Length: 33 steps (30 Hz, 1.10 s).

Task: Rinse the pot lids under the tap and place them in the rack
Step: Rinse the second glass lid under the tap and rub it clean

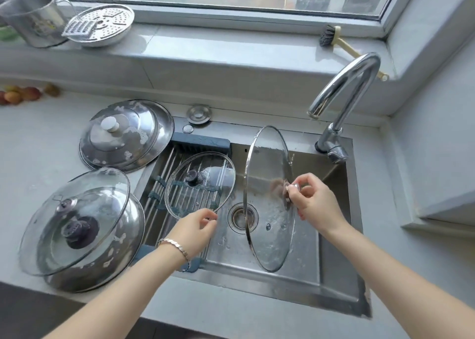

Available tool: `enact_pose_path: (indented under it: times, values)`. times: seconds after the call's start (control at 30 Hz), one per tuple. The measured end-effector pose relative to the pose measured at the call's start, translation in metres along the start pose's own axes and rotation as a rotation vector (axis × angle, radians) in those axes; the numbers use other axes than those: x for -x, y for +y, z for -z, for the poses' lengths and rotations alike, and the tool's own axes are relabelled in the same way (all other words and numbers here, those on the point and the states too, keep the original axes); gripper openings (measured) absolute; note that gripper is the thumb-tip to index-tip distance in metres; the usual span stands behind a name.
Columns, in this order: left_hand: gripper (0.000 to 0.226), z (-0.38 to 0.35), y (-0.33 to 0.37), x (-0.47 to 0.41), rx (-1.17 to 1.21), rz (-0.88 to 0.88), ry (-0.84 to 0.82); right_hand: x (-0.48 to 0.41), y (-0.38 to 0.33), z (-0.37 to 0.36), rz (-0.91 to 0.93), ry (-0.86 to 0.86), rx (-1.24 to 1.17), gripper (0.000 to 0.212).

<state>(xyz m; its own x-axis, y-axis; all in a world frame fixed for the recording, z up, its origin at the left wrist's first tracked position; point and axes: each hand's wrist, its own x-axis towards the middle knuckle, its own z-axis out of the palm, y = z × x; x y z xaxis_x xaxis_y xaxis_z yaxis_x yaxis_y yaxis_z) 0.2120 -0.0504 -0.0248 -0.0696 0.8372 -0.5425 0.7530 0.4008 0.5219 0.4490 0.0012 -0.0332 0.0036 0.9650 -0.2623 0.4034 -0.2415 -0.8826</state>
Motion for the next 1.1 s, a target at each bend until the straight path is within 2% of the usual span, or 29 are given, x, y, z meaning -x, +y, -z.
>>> enact_pose_path:
  times: [0.13,0.3,0.47,0.63,0.83,1.0,1.1]
  values:
    - [0.025,0.0,-0.013,0.005,0.063,0.041,0.065,-0.003,0.005,-0.007,-0.029,-0.02,0.168,0.019]
    - [0.024,0.002,-0.026,0.009,0.095,0.062,0.114,-0.001,0.009,-0.015,-0.059,-0.043,0.098,0.016]
    - [0.022,0.012,-0.038,0.008,0.083,0.047,0.143,-0.007,0.013,-0.027,-0.167,-0.022,0.332,0.025]
    - [0.022,0.042,-0.061,-0.001,0.072,0.037,0.155,-0.011,-0.031,-0.06,0.018,0.013,0.569,0.02]
    - [0.021,0.093,-0.098,-0.014,0.096,-0.008,0.178,-0.031,-0.079,-0.144,0.234,-0.035,0.969,0.031]
    - [0.016,0.125,-0.13,-0.023,0.18,-0.019,0.167,-0.046,-0.073,-0.215,0.21,-0.157,1.169,0.036]
    - [0.018,0.14,-0.142,-0.028,0.162,-0.04,0.164,-0.05,-0.063,-0.246,0.175,-0.192,1.241,0.031]
